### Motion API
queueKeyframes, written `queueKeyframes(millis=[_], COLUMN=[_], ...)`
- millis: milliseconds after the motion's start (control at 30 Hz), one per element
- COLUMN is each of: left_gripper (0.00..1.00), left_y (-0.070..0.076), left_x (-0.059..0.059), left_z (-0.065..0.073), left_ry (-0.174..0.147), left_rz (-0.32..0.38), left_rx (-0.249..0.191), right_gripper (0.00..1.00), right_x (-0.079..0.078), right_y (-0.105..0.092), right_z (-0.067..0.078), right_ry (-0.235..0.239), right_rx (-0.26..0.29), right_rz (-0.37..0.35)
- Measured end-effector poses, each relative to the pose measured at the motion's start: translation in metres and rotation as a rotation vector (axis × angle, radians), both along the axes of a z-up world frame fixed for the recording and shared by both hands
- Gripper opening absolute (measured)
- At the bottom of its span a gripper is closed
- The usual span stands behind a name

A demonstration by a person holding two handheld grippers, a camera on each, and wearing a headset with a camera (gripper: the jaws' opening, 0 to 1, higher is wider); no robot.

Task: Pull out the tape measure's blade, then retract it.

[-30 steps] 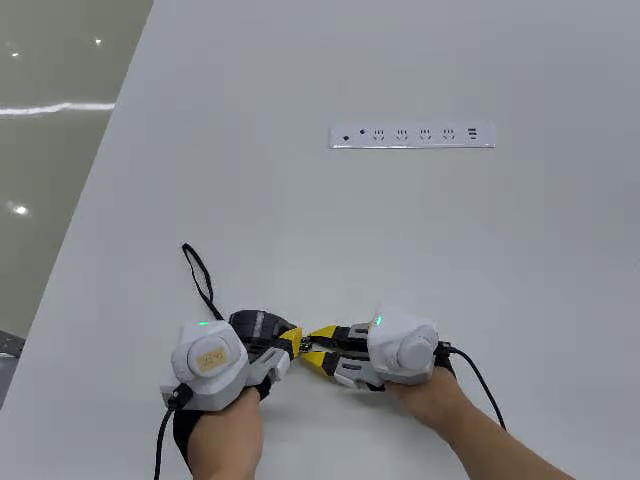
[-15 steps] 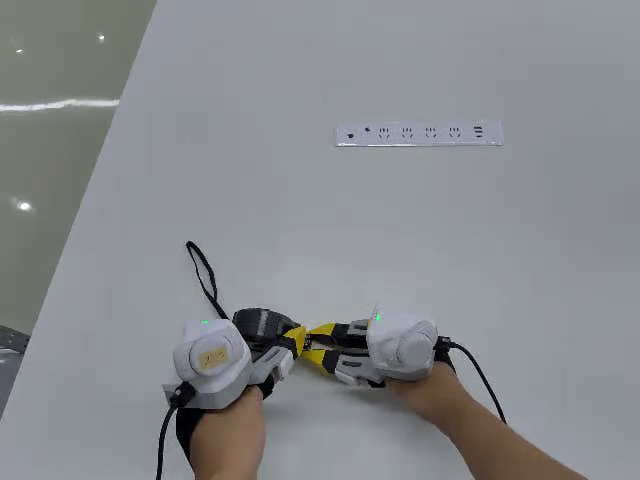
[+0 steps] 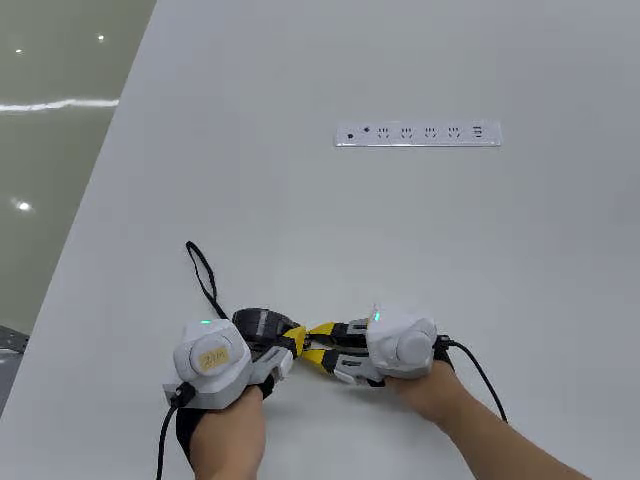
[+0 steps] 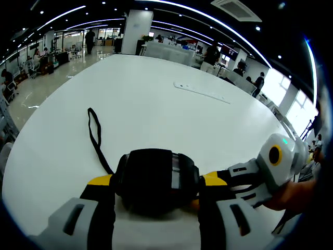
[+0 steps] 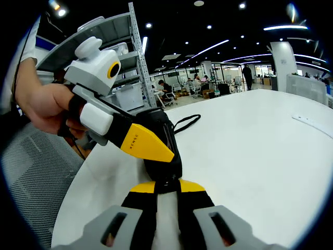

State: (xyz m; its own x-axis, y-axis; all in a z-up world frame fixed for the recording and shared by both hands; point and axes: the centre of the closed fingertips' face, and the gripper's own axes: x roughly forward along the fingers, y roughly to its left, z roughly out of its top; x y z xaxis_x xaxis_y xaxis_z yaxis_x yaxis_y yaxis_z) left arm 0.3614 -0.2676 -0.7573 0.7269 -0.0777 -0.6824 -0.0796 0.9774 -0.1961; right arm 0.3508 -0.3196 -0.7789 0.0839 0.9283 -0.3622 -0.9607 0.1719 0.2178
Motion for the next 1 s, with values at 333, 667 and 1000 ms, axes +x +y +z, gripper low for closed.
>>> queueKeyframes(millis=[333,667,1000], left_gripper=[0.63,0.64,0.67], left_y=[-0.0004,-0.0016,0.0004], left_x=[-0.0004,-0.0002,-0.0010], left_z=[0.0002,0.0001,0.0005], left_ry=[0.006,0.005,0.008], left_rz=[-0.018,-0.080,-0.089], left_rx=[0.007,0.054,0.046], right_gripper=[0.15,0.24,0.29], right_x=[-0.0003,-0.0013,-0.0026], right_y=[-0.0002,-0.0032,-0.0027], right_z=[0.0005,0.0024,0.0039], right_ry=[-0.006,-0.001,0.008], right_rx=[-0.011,-0.012,-0.006], right_rz=[-0.007,-0.012,-0.014])
